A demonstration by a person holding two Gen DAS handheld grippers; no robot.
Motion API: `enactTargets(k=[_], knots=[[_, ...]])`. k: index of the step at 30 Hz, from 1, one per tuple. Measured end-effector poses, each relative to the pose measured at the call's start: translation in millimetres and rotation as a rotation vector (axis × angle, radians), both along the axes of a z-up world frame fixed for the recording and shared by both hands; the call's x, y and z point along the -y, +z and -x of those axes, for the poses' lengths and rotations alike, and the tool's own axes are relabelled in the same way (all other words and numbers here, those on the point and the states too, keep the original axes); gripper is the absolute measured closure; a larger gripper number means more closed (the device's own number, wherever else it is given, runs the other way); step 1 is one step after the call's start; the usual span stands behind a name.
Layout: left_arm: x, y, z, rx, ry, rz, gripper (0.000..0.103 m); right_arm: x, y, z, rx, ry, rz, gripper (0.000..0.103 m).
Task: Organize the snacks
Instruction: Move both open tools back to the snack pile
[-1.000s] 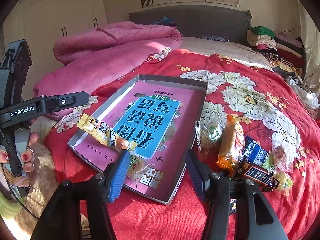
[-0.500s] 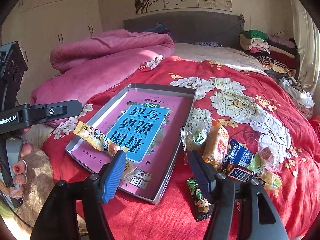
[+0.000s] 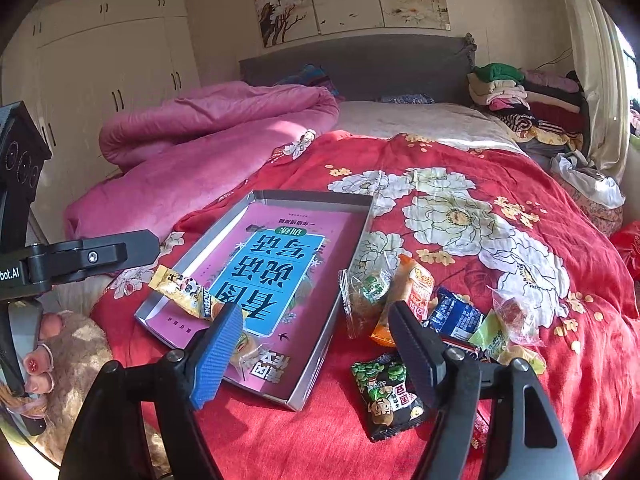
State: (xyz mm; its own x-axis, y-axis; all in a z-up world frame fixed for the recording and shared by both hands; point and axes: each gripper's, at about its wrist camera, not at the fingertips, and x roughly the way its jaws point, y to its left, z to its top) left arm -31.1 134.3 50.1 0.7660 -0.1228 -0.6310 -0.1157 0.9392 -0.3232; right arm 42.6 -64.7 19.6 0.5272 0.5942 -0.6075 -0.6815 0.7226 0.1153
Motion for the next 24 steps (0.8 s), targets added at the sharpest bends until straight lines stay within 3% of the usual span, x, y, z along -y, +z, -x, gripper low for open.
enactTargets(k=[15,24], knots=[[38,0,-11,-0.034,-0.065,-0.045,0.025,40,11,-19,-0.004,-0.083,-0.071,0.026],[57,-3,-23,-0.057,-0.091,-0.043,0.025,56,10,-27,0.027,-0.143,-0.034,0.026]])
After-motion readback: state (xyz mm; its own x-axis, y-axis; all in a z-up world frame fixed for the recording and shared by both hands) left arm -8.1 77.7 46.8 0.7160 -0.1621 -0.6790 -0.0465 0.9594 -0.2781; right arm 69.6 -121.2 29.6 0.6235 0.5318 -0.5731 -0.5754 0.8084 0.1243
